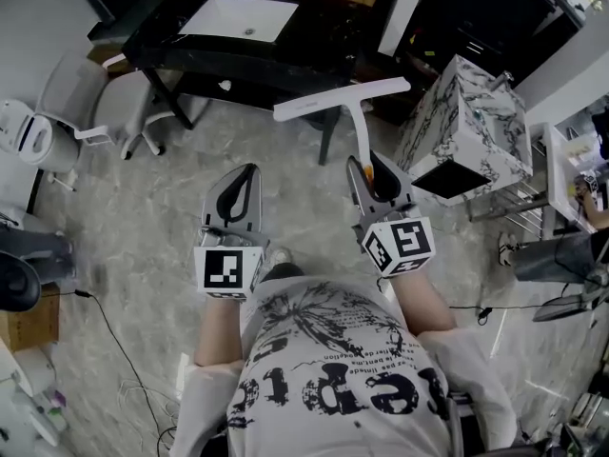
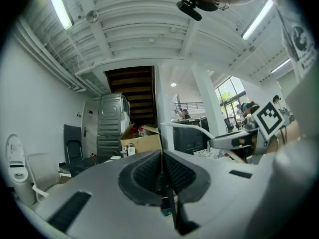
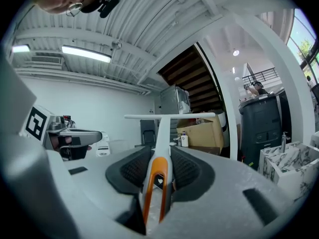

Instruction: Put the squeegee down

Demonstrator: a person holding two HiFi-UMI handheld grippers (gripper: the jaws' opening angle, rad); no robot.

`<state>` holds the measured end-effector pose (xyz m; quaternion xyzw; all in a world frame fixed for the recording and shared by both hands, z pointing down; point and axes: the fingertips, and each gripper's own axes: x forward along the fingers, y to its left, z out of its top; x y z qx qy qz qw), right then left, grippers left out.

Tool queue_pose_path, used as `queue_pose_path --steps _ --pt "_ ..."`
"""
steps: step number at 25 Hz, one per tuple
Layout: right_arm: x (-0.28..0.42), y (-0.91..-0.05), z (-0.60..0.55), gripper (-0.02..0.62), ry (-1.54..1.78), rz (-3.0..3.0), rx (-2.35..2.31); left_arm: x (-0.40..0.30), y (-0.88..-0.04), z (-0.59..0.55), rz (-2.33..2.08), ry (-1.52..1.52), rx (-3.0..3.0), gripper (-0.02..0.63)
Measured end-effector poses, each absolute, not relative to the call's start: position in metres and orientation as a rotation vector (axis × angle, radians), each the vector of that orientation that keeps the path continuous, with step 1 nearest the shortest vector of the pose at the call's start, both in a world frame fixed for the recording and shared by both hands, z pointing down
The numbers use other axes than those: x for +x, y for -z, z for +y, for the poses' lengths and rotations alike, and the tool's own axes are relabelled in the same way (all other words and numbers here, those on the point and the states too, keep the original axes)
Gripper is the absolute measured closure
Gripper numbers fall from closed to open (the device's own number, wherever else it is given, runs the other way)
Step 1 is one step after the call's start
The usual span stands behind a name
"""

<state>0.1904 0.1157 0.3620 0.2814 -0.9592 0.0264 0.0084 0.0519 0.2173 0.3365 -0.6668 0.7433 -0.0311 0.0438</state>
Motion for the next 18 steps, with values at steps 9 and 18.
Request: queue_pose_path --steps 9,18 --pt "0.072 -0.363 0.068 0.480 -0.132 -2.960 0.966 -0.076 -0.346 0.179 2.259 0.130 -2.097 0.594" --pt "0.005 -0.373 0.021 0.480 -0.128 -2.958 0.968 -0.144 -0.360 0.134 2.308 0.126 -2.093 0.594"
